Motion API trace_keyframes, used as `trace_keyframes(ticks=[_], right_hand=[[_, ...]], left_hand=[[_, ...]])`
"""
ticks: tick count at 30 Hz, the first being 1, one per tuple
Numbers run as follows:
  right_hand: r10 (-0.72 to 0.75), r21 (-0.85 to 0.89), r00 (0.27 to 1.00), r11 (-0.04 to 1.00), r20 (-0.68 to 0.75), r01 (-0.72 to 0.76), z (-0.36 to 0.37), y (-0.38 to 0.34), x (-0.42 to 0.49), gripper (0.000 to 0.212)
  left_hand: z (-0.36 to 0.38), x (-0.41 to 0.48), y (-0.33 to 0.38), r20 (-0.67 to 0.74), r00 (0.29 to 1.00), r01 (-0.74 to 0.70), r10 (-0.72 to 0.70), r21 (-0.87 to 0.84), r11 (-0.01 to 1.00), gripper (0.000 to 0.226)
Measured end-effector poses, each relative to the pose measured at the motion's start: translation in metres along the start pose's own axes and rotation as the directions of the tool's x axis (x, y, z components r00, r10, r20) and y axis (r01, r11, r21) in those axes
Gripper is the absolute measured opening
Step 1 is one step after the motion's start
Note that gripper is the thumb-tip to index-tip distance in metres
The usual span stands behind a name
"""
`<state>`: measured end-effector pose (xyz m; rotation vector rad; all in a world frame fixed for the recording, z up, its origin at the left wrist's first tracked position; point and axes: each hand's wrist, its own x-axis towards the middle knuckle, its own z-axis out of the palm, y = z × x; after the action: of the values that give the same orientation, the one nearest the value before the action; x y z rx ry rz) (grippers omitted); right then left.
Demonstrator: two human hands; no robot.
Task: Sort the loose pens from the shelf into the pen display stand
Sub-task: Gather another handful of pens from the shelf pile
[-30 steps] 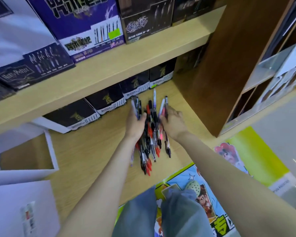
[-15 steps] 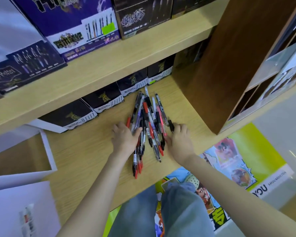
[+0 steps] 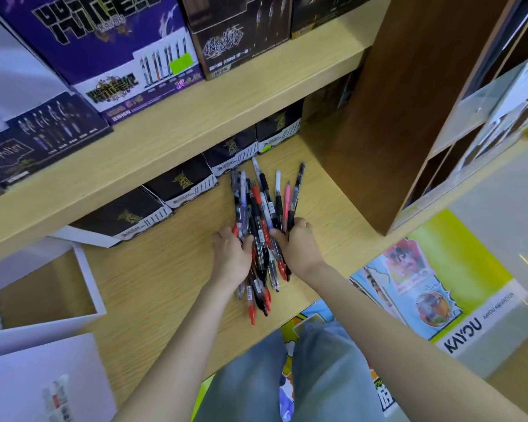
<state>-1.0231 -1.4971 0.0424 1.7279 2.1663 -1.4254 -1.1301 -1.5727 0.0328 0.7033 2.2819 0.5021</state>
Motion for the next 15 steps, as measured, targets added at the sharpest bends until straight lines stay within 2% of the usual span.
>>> trace_keyframes(ticks=[4,8,12,15], right_hand=[[-0.011,-0.035,0.999,0.999,0.034,0.012,-0.001,-0.002,0.002,0.044],[-0.026,-0.028,0.997,0.999,0.079,0.028,-0.007,-0.001,0.004,0.036],[-0.023,0.018,0.995,1.0,0.102,0.022,-0.012,0.0,0.001,0.024],[0.0,0.109,0.991,0.994,0.135,-0.015,-0.016,0.002,-0.005,0.017]], left_hand=[[-0.001,-0.018,-0.008,0.001,0.999,-0.043,0.043,0.001,0.999,0.053],[-0.003,-0.014,-0.004,0.079,0.996,0.032,-0.029,-0.039,0.999,0.043],[-0.003,-0.014,-0.001,0.115,0.993,0.04,-0.039,-0.01,0.999,0.055],[-0.008,-0.015,-0.003,0.062,0.998,0.032,-0.028,-0.06,0.998,0.041]])
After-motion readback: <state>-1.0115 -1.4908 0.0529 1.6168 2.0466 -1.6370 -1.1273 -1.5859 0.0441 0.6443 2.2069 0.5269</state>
